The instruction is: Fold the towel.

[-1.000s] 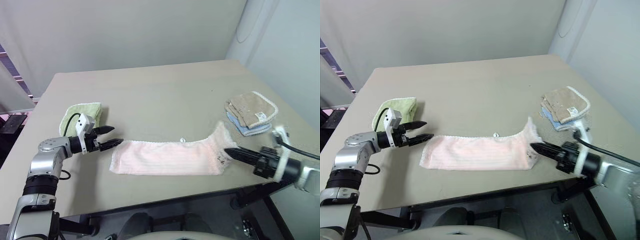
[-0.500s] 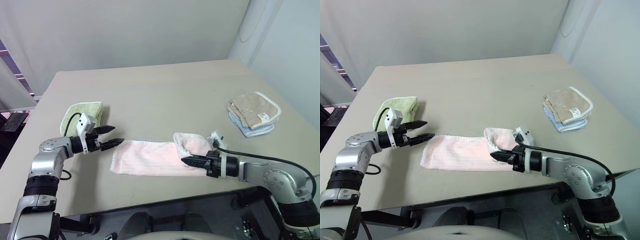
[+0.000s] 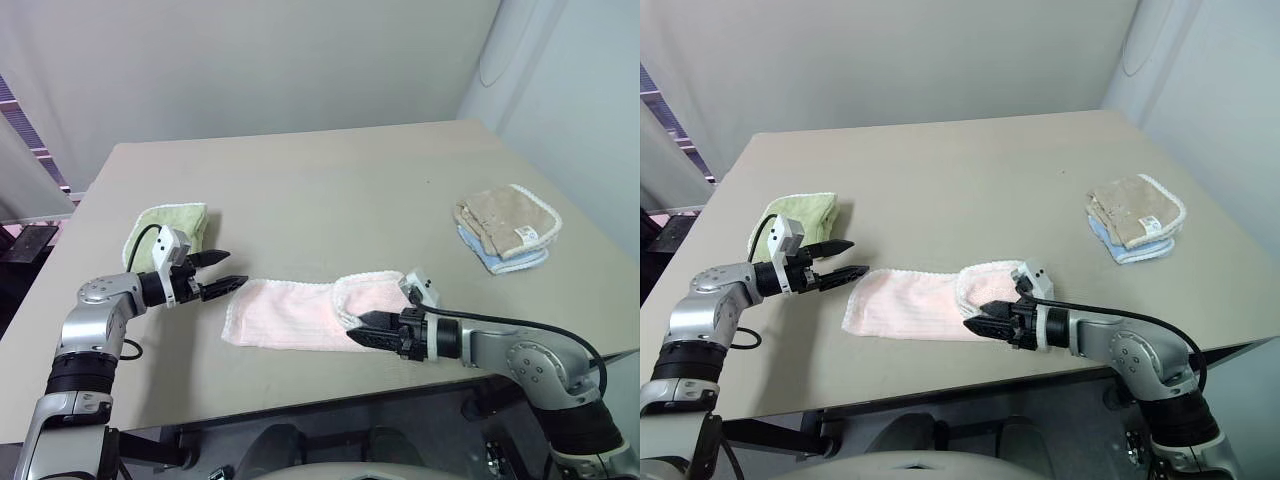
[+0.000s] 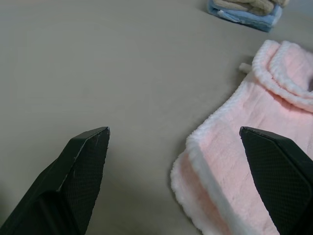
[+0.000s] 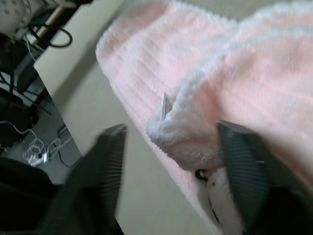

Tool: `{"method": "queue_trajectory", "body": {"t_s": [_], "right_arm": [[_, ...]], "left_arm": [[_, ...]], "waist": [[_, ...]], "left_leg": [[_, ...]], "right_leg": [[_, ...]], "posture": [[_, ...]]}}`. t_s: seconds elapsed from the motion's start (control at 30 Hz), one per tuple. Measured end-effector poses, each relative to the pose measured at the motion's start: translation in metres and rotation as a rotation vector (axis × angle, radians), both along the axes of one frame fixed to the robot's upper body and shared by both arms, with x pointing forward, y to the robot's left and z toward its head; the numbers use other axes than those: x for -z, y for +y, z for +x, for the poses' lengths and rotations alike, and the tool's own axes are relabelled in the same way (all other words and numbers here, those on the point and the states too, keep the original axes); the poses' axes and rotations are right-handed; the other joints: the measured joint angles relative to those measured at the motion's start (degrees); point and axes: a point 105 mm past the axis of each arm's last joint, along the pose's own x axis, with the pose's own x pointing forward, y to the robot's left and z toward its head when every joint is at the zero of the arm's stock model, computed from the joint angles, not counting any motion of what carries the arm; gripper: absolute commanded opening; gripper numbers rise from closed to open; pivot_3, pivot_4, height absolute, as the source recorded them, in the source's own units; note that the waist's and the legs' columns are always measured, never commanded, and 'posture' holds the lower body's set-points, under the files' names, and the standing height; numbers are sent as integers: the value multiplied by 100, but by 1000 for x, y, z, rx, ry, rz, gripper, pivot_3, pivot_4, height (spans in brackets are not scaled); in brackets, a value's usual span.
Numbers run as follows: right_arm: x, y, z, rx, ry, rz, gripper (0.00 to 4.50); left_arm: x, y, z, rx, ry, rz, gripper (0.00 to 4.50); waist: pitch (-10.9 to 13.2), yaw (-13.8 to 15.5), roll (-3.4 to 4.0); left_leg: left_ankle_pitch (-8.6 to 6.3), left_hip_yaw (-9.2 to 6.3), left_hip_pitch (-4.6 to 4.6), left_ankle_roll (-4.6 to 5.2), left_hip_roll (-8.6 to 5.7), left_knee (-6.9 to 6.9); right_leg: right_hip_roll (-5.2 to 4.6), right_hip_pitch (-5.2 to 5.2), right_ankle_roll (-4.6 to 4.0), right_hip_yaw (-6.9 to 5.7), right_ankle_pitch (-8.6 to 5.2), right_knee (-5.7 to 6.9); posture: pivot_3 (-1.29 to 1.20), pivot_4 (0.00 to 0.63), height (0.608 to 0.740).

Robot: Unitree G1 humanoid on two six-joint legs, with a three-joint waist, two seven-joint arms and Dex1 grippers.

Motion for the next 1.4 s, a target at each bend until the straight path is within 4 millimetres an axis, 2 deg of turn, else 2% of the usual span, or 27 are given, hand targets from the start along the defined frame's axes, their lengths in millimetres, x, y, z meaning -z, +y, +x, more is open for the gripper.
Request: {"method": "queue_trajectory", "body": {"t_s": [0.03,0.13,0.17,0.27,0.33,0.5,0.6,0.63,0.83,1.07,1.17,1.27,1.4], "right_arm": [[-4,-1,0,1,-14,17,4323],[-31,-10,1,10,-80,116,4369],[-40,-15,2,23,-109,138,4369],[-62,-39,11,114,-213,163,3719],[-68,-49,14,159,-264,175,3077],[-67,-59,21,221,-338,146,1219],[-66,-59,23,222,-369,146,71],[-65,-58,23,222,-374,142,27],[-35,-52,23,195,-384,42,27],[12,-43,25,188,-316,-31,27],[27,-47,27,203,-297,-74,27],[40,-44,23,175,-280,-115,27],[42,-42,19,160,-290,-118,27]], "left_arm": [[-1,-1,0,6,6,-8,4500],[-6,-6,-2,34,23,-44,3892],[-9,-8,-2,47,22,-60,3525],[-25,-21,-4,114,0,-109,2442],[-36,-34,-2,160,-36,-135,1753],[-50,-95,1,314,-94,-219,0],[-49,-126,-3,406,-105,-232,0],[-47,-134,-5,431,-106,-226,0],[-24,-172,-21,566,-99,-153,0],[35,-209,-30,623,-93,17,0],[56,-212,-29,610,-152,114,0],[56,-213,-27,621,-206,139,0],[55,-209,-27,637,-223,141,0]], "waist": [[0,2,0],[0,11,0],[0,7,0],[0,11,-2],[0,18,-1],[0,-2,-2],[-1,-12,-1],[-1,-11,-1],[-1,3,-1],[-3,7,-1],[-3,5,-1],[-4,11,1],[-9,3,2]], "left_leg": [[0,0,0,0,0,1],[0,0,0,0,0,4],[0,0,1,0,0,4],[0,-1,2,0,0,7],[0,-1,5,0,0,6],[1,2,6,1,-2,13],[7,3,9,12,0,11],[8,3,10,13,1,10],[5,6,13,8,-3,19],[2,7,18,3,-5,25],[5,5,18,8,-4,23],[7,3,18,11,-4,23],[5,3,24,7,-4,24]], "right_leg": [[0,0,0,0,0,0],[0,4,4,0,2,0],[0,5,3,0,2,0],[0,10,4,-1,2,-1],[-1,15,4,-2,1,-1],[0,19,10,1,6,-3],[5,16,22,3,13,0],[6,16,22,3,13,0],[5,26,7,2,8,0],[8,35,11,0,13,-1],[10,31,12,0,14,2],[13,31,13,-1,14,2],[14,39,14,-3,14,1]], "posture": [[0,0,740],[0,0,740],[0,0,740],[0,0,740],[0,0,740],[0,0,740],[0,0,740],[0,0,740],[0,0,740],[0,0,740],[0,0,740],[0,0,740],[0,0,740]]}}
